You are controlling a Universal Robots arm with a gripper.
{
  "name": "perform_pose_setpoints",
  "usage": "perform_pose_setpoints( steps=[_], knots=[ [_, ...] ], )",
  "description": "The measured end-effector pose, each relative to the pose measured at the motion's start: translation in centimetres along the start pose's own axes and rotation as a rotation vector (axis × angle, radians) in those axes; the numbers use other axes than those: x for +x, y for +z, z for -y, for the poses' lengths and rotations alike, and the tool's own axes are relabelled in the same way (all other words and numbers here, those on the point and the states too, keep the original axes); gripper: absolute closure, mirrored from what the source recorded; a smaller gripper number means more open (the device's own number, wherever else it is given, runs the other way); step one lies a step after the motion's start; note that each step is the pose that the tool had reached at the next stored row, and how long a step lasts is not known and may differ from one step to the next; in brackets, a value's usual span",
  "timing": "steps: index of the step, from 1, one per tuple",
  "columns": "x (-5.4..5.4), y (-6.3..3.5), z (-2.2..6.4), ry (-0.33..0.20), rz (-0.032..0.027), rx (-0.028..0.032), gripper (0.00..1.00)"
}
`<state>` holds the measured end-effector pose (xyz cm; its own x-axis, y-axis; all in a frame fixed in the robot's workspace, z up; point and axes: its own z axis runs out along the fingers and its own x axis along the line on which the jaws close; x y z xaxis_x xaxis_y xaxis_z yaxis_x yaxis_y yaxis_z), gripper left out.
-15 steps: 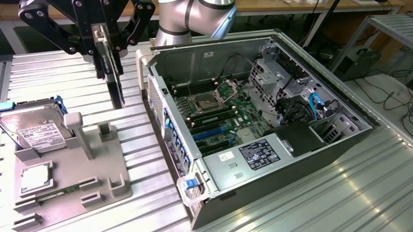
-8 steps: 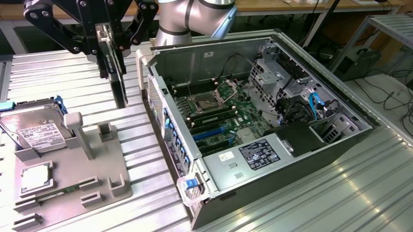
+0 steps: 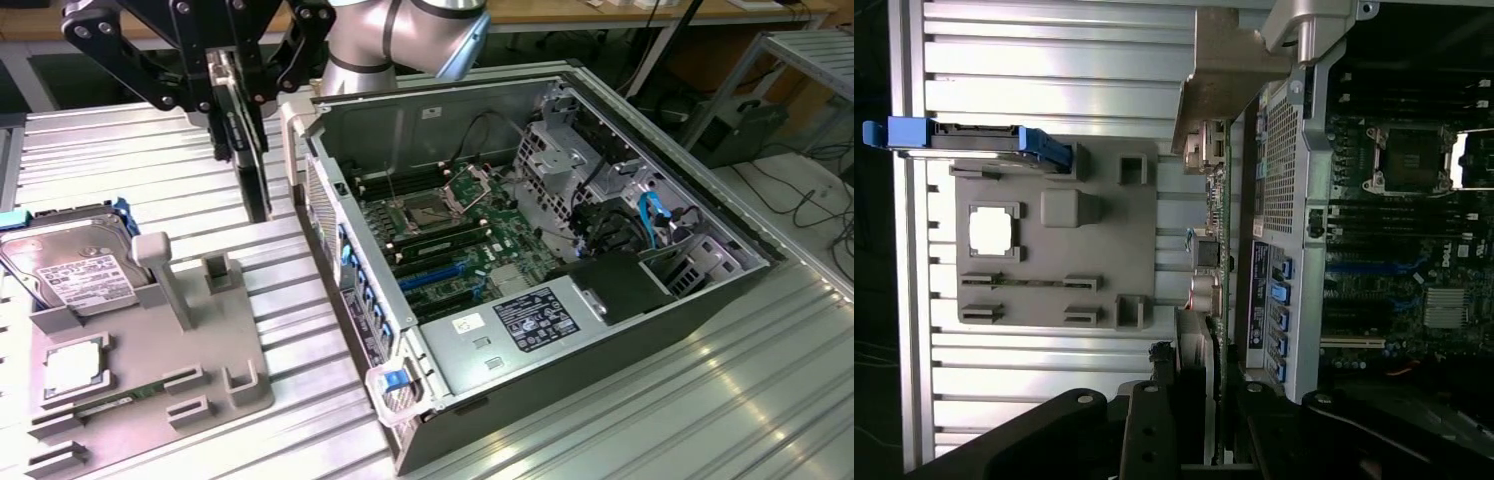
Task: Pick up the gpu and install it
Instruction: 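Pick up the gpu and move the gpu toward the slot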
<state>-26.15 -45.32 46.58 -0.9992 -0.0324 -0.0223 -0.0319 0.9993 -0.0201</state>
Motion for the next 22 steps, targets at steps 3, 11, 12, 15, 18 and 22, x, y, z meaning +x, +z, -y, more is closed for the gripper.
perform_pose_setpoints(
  steps=[3, 11, 12, 15, 18, 22],
  knots=[
    [-0.2, 0.00, 0.00, 0.000, -0.0001, 0.0001, 0.72],
    [-0.6, 0.01, 0.02, 0.000, 0.0000, 0.0000, 0.72],
    [-0.6, 0.01, 0.02, 0.000, -0.0001, 0.0001, 0.72],
    [-0.8, 0.01, 0.02, 0.000, -0.0001, 0.0001, 0.72],
    [-0.9, 0.01, 0.03, 0.000, -0.0002, 0.0002, 0.72],
    [-1.1, 0.02, 0.04, 0.000, 0.0000, 0.0001, 0.72]
  ],
)
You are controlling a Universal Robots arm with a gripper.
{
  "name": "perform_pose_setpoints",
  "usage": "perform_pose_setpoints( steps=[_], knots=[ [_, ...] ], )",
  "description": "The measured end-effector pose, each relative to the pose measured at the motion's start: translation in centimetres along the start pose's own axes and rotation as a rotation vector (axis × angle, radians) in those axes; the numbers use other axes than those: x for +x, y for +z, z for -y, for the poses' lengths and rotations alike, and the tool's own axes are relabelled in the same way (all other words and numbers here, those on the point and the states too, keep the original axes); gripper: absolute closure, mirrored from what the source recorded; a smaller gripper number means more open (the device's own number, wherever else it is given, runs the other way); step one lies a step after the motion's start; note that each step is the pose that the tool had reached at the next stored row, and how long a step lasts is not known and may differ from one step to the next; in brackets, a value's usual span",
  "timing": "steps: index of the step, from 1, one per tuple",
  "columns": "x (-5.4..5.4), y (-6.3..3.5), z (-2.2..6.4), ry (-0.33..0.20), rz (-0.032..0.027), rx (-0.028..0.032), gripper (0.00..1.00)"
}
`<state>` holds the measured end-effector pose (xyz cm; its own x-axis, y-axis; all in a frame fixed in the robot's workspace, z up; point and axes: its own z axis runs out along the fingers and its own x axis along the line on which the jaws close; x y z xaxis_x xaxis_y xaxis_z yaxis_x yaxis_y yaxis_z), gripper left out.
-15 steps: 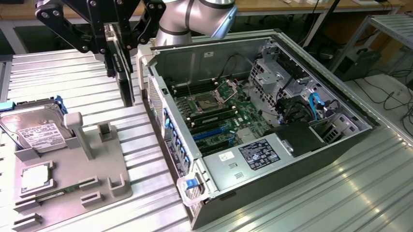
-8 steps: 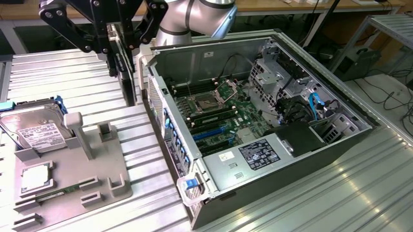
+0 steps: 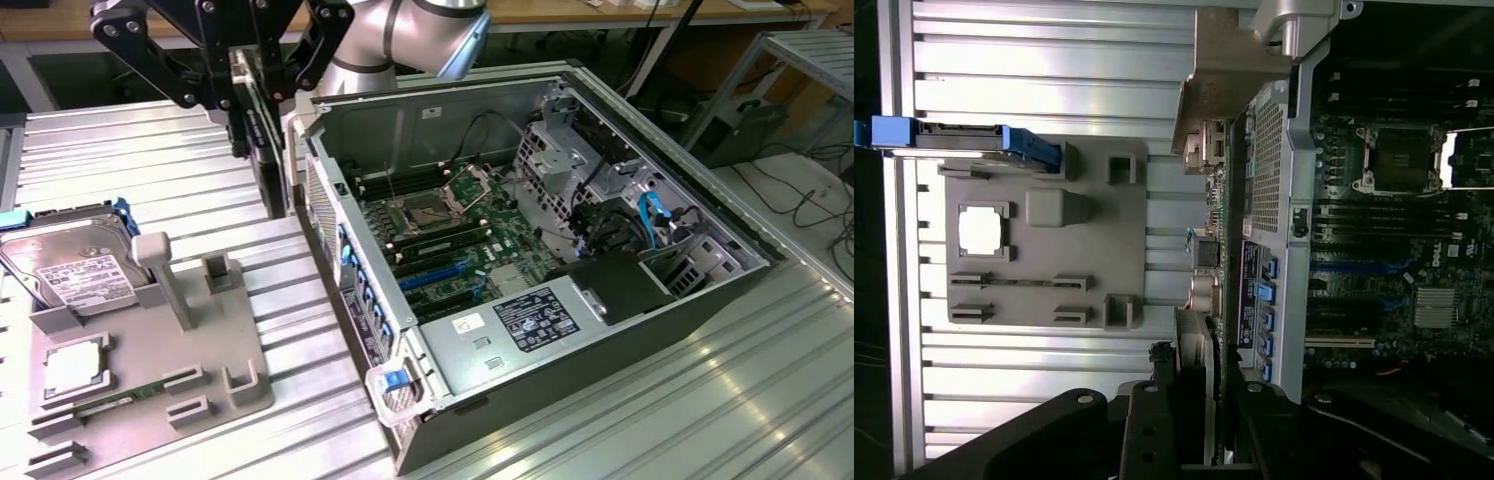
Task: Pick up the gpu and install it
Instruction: 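Pick up the gpu and move the gpu toward the slot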
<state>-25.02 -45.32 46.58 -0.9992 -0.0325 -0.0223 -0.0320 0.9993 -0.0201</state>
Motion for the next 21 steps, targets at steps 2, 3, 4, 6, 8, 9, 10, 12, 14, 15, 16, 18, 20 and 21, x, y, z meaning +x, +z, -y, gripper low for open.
perform_pose_setpoints(
  steps=[2, 3, 4, 6, 8, 9, 10, 12, 14, 15, 16, 18, 20, 21],
  knots=[
    [-0.2, 0.00, 0.01, 0.000, -0.0001, 0.0000, 0.72],
    [-0.2, 0.00, 0.01, 0.000, -0.0001, 0.0000, 0.72],
    [-0.3, 0.00, 0.01, 0.000, -0.0001, 0.0001, 0.72],
    [-0.4, 0.01, 0.01, 0.000, 0.0000, 0.0000, 0.72],
    [-0.5, 0.01, 0.02, 0.000, -0.0001, 0.0000, 0.72],
    [-0.6, 0.01, 0.02, 0.000, -0.0001, 0.0000, 0.72],
    [-0.7, 0.01, 0.02, 0.000, -0.0001, 0.0000, 0.72],
    [-0.9, 0.01, 0.03, 0.000, -0.0001, 0.0001, 0.72],
    [-1.0, 0.02, 0.03, 0.000, -0.0001, 0.0000, 0.72],
    [-1.1, 0.03, 0.04, 0.000, 0.0000, 0.0000, 0.72],
    [-1.2, 0.03, 0.04, 0.000, 0.0000, 0.0000, 0.72],
    [-1.4, 0.03, 0.04, 0.000, -0.0001, 0.0000, 0.72],
    [-1.6, 0.03, 0.05, 0.000, -0.0001, 0.0000, 0.72],
    [-1.6, 0.03, 0.05, 0.000, -0.0001, 0.0000, 0.72]
  ],
)
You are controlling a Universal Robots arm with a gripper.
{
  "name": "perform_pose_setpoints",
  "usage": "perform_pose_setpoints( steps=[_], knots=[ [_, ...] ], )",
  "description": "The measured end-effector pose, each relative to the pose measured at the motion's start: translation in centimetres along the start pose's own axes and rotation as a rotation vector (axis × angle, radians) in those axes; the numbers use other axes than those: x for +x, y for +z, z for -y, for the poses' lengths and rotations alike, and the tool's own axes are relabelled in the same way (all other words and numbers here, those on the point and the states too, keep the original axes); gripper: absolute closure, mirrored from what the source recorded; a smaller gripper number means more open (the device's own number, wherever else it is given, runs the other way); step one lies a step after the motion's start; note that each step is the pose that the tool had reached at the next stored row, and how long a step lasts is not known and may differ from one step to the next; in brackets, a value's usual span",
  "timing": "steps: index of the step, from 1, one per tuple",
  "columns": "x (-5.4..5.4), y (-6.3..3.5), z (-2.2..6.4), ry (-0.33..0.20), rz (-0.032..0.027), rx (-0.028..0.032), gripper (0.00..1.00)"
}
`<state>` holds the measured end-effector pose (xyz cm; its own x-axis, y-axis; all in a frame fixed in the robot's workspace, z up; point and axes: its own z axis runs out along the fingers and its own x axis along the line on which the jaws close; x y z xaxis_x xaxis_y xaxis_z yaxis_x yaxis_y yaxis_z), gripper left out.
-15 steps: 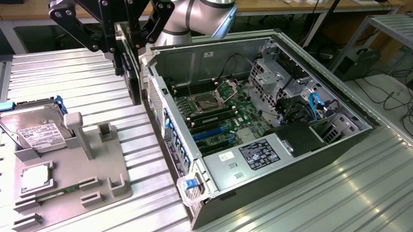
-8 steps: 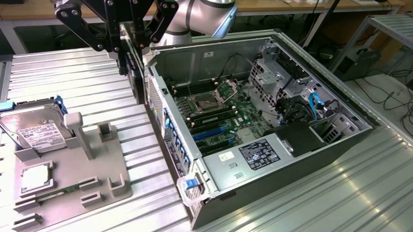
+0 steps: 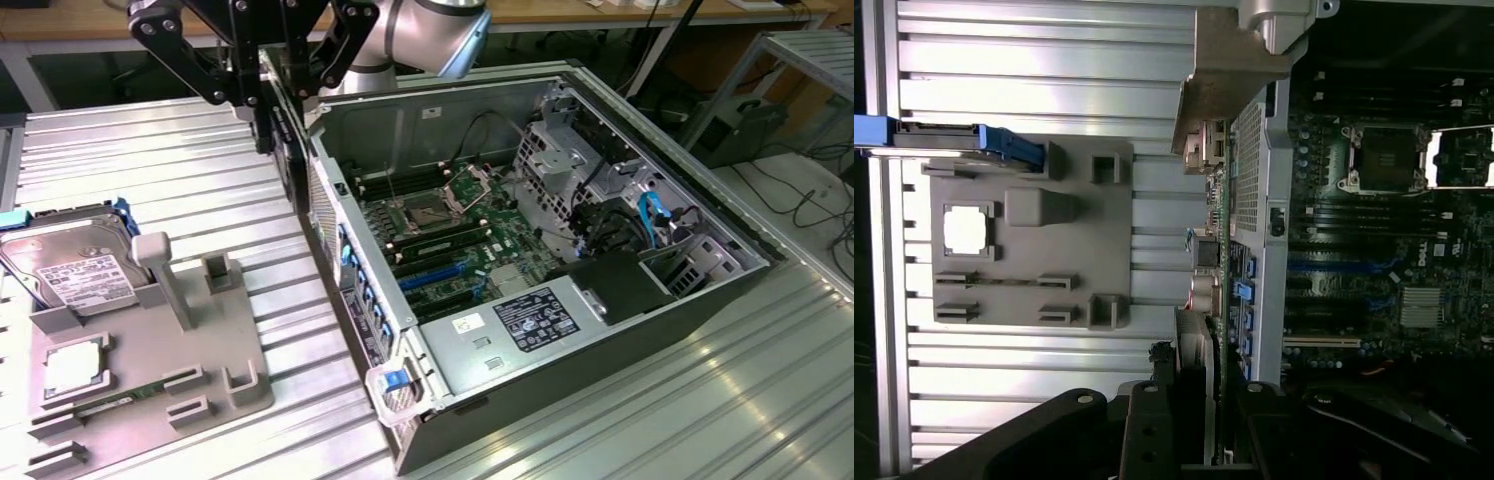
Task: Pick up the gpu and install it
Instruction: 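Pick up the gpu and move the gpu toward the slot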
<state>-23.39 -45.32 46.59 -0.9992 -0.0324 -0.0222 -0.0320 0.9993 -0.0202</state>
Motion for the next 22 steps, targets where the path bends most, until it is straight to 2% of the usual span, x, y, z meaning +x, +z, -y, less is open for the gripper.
perform_pose_setpoints(
  steps=[22],
  knots=[
    [-2.2, 0.05, 0.07, 0.000, 0.0000, 0.0000, 0.72]
  ],
)
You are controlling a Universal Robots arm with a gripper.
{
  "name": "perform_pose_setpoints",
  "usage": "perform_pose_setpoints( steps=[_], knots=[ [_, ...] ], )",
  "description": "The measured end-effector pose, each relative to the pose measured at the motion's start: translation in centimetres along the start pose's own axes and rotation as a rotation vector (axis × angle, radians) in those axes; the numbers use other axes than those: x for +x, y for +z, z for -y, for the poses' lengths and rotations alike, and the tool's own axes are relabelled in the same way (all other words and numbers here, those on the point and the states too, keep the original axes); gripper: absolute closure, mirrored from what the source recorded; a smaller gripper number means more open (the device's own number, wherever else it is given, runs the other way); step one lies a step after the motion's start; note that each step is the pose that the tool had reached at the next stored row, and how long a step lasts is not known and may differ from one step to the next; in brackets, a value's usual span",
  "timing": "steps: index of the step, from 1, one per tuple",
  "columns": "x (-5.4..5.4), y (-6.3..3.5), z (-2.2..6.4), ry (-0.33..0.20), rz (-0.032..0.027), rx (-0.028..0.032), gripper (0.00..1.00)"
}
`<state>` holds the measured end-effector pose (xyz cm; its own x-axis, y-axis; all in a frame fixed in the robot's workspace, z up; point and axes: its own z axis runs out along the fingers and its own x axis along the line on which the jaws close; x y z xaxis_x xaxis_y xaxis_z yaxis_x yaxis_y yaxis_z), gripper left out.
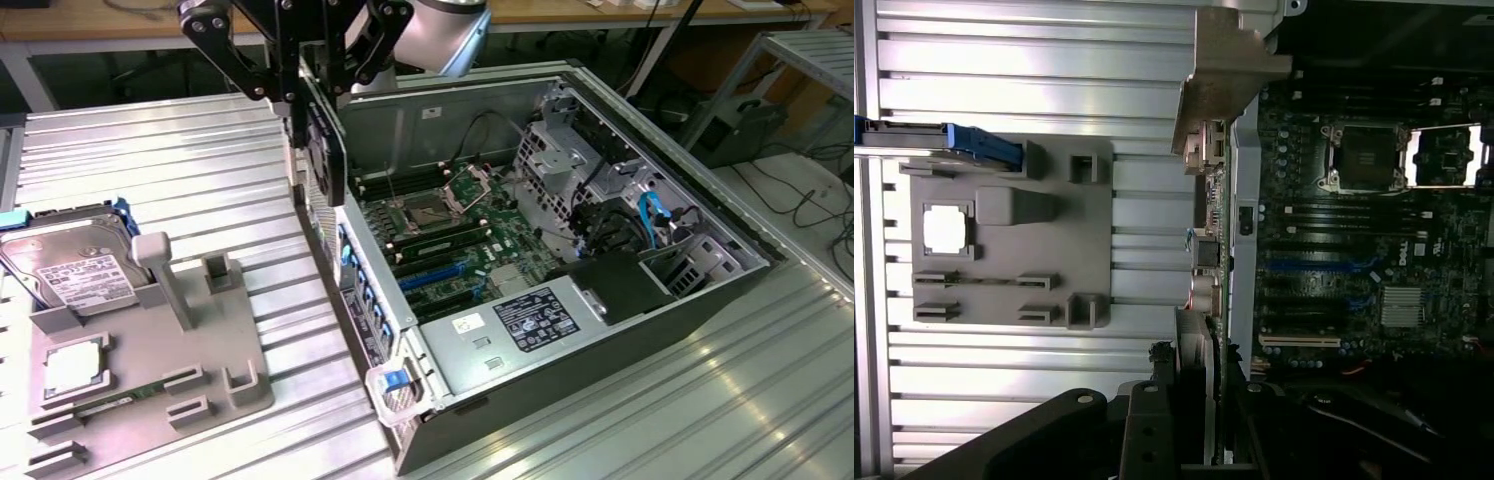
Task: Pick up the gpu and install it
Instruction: 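Pick up the gpu and move the gpu toward the slot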
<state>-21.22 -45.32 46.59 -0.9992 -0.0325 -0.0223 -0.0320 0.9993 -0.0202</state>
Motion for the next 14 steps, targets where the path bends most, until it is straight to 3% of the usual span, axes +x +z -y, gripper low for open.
perform_pose_setpoints(
  steps=[14],
  knots=[
    [-1.04, 0.02, 0.03, 0.000, 0.0000, 0.0000, 0.72]
  ],
)
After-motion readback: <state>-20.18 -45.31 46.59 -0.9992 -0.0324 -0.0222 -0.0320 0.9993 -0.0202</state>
